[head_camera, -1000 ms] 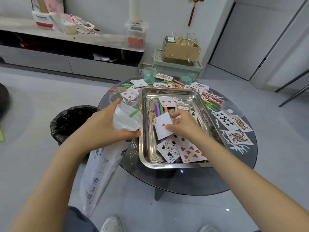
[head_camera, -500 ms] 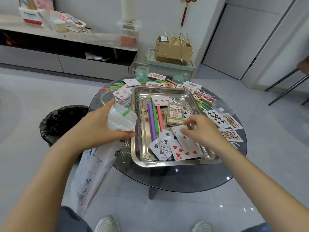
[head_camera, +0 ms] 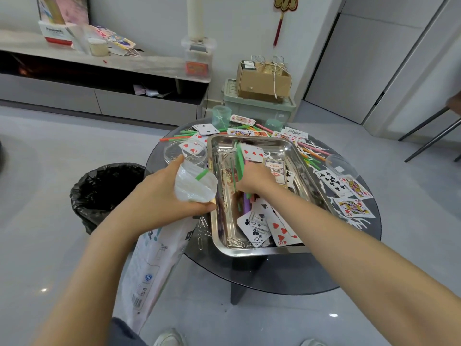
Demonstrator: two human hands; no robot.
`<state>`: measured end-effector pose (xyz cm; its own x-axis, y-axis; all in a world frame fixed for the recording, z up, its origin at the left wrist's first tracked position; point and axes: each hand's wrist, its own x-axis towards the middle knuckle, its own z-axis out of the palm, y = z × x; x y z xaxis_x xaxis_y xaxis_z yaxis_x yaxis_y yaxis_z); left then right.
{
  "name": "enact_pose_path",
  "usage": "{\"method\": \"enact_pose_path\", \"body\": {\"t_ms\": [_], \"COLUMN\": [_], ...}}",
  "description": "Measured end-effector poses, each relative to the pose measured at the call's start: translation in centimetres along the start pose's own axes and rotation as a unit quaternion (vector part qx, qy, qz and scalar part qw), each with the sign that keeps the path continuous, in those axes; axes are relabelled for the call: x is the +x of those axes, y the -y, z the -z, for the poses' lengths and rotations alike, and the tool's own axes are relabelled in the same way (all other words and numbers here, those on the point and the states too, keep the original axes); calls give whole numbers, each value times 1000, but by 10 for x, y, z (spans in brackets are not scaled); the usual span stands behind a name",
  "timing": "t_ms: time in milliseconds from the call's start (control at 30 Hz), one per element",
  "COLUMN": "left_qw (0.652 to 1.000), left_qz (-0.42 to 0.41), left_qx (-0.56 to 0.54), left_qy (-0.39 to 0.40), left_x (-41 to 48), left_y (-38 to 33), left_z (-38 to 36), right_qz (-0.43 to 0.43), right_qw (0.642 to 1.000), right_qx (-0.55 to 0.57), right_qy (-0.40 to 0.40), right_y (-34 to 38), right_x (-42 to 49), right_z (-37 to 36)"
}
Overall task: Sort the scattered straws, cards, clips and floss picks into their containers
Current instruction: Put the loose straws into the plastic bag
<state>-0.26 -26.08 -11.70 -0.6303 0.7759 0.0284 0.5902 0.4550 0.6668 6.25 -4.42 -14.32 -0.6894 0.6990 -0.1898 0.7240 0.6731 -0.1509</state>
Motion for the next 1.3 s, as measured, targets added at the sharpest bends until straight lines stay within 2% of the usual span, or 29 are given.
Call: {"method": "enact_pose_path", "body": {"t_ms": [100,167,300,433,633,700,800,900,1100,1200,1300], "left_qw": [1000,1000,1000,1000,1000,1000,1000,999,998,998,997], "left_qz": [0,3,3,5,-3,8,4,-11,-32,-27,-37], "left_qx": [-4,-5,-19,-22,-15,-6,-15,-28,-48,-55,-62], "left_qy": [1,5,6,4,5,11,20,19,5,-17,-33], "left_x": [0,0,-1,-2,-5,-5,-5,-6,-8,-9,-11], "left_y": [0,-1,0,0,-1,-1,-3,-7,-10,-9,-9], "left_z": [0,1,2,2,2,3,2,0,-2,-1,-1], "right_qz": [-12,-20,-40,-42,-83,-69,-8,77,159,181,209], "right_qw": [1000,995,954,912,876,844,773,735,747,765,798], "right_qx": [20,91,291,395,472,530,634,674,637,611,564], "right_qy": [18,43,59,106,52,50,29,-1,-100,-91,-35], "right_y": [-1,-2,-8,-23,-45,-43,-25,3,34,40,46], "right_x": [8,11,14,8,-13,-24,-43,-61,-75,-78,-84], "right_z": [7,13,30,51,64,64,62,61,58,53,50]}}
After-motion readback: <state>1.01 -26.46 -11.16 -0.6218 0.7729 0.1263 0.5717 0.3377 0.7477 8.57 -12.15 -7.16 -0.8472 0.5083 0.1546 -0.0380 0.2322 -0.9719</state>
